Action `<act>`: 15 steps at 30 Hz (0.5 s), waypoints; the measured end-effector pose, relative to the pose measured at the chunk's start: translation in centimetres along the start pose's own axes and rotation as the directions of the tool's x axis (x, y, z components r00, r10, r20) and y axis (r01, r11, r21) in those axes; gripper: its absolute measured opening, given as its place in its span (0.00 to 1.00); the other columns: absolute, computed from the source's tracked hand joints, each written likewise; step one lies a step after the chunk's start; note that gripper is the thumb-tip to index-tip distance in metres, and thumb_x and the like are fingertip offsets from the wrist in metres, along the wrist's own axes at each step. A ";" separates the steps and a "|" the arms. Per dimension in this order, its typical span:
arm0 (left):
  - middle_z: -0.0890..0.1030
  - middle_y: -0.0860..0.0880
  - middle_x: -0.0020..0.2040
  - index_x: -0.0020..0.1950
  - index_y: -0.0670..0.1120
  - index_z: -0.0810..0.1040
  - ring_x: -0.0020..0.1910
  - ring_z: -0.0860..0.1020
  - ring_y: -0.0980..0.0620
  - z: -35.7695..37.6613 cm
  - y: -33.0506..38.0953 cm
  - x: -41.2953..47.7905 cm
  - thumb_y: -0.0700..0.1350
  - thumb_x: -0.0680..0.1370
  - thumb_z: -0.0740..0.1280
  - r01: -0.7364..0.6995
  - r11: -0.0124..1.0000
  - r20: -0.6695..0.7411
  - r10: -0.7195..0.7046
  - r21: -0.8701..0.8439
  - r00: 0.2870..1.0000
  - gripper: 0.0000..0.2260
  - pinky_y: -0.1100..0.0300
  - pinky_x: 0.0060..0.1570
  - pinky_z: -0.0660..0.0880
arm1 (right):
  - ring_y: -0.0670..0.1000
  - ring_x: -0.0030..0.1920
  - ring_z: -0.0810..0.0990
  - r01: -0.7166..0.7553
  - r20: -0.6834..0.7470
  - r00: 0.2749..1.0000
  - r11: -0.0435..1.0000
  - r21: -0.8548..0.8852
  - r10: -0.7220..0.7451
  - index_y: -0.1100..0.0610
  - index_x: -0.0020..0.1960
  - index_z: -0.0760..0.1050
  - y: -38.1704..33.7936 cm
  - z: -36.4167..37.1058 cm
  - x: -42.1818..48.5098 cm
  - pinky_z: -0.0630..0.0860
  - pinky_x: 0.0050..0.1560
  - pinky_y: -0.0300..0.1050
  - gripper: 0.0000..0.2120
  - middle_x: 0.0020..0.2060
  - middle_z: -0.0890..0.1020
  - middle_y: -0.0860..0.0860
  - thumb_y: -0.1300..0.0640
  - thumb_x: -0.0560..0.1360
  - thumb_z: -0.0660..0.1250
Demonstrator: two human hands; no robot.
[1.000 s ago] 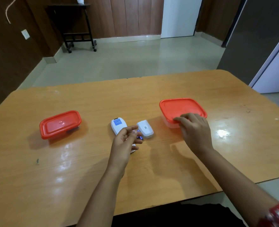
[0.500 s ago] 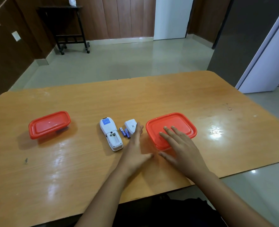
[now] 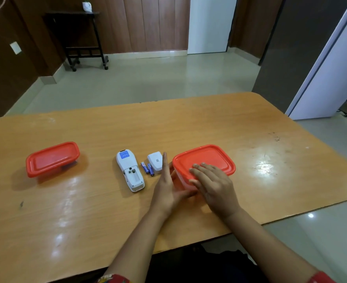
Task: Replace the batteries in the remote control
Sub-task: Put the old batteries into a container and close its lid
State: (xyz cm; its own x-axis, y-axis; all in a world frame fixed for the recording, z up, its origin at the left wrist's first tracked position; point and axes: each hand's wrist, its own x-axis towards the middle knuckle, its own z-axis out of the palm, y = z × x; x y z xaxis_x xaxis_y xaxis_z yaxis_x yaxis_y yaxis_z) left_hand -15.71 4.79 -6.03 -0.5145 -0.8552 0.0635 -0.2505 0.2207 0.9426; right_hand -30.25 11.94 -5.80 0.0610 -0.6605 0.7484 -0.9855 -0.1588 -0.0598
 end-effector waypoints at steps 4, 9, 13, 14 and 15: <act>0.68 0.53 0.73 0.78 0.53 0.39 0.67 0.71 0.62 -0.2 0.1 0.0 0.48 0.61 0.81 0.006 1.000 0.024 -0.006 0.005 1.000 0.60 0.69 0.64 0.67 | 0.57 0.55 0.83 -0.021 -0.014 1.000 0.999 0.040 0.021 0.59 0.55 0.82 -0.4 -0.7 0.4 0.80 0.52 0.54 0.20 0.53 0.84 0.55 0.48 0.81 0.56; 0.67 0.57 0.72 0.77 0.58 0.40 0.67 0.70 0.63 -0.3 0.4 -0.3 0.47 0.61 0.81 0.009 1.000 0.039 -0.009 -0.004 0.999 0.59 0.66 0.65 0.69 | 0.43 0.43 0.81 -0.335 -0.105 0.919 0.893 0.300 0.380 0.59 0.60 0.78 0.5 -4.3 4.4 0.75 0.41 0.33 0.22 0.47 0.85 0.51 0.46 0.81 0.53; 0.64 0.58 0.74 0.76 0.62 0.42 0.70 0.67 0.60 -0.2 0.6 -0.4 0.50 0.59 0.81 0.037 0.999 0.025 -0.038 0.012 0.999 0.59 0.63 0.65 0.66 | 0.38 0.37 0.78 -0.555 -0.152 0.724 0.700 0.449 0.672 0.57 0.58 0.77 1.3 -5.6 4.8 0.72 0.34 0.32 0.18 0.41 0.80 0.44 0.49 0.82 0.53; 0.63 0.58 0.75 0.76 0.62 0.43 0.70 0.66 0.60 -0.2 0.7 -0.4 0.50 0.59 0.81 0.045 0.999 0.020 -0.045 0.017 0.999 0.59 0.64 0.64 0.65 | 0.38 0.39 0.78 -0.639 -0.157 0.586 0.573 0.513 0.795 0.58 0.57 0.77 1.8 -5.9 4.8 0.72 0.37 0.34 0.17 0.41 0.80 0.45 0.50 0.82 0.53; 0.62 0.58 0.75 0.77 0.62 0.43 0.70 0.66 0.61 -0.2 0.8 -0.5 0.50 0.60 0.81 0.048 0.998 0.016 -0.048 0.028 0.999 0.58 0.65 0.64 0.64 | 0.39 0.41 0.77 -0.697 -0.141 0.396 0.397 0.597 0.907 0.58 0.57 0.76 2.7 -5.8 4.7 0.71 0.41 0.37 0.17 0.43 0.80 0.48 0.50 0.82 0.52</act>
State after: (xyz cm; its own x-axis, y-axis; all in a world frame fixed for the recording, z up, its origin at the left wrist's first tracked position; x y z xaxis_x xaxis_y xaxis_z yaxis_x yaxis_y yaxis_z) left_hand -15.50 5.35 -5.27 -0.5151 -0.8570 0.0123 -0.2980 0.1926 0.9349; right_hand -33.56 12.70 1.39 -0.8923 -0.3019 0.3356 -0.3396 -0.0408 -0.9397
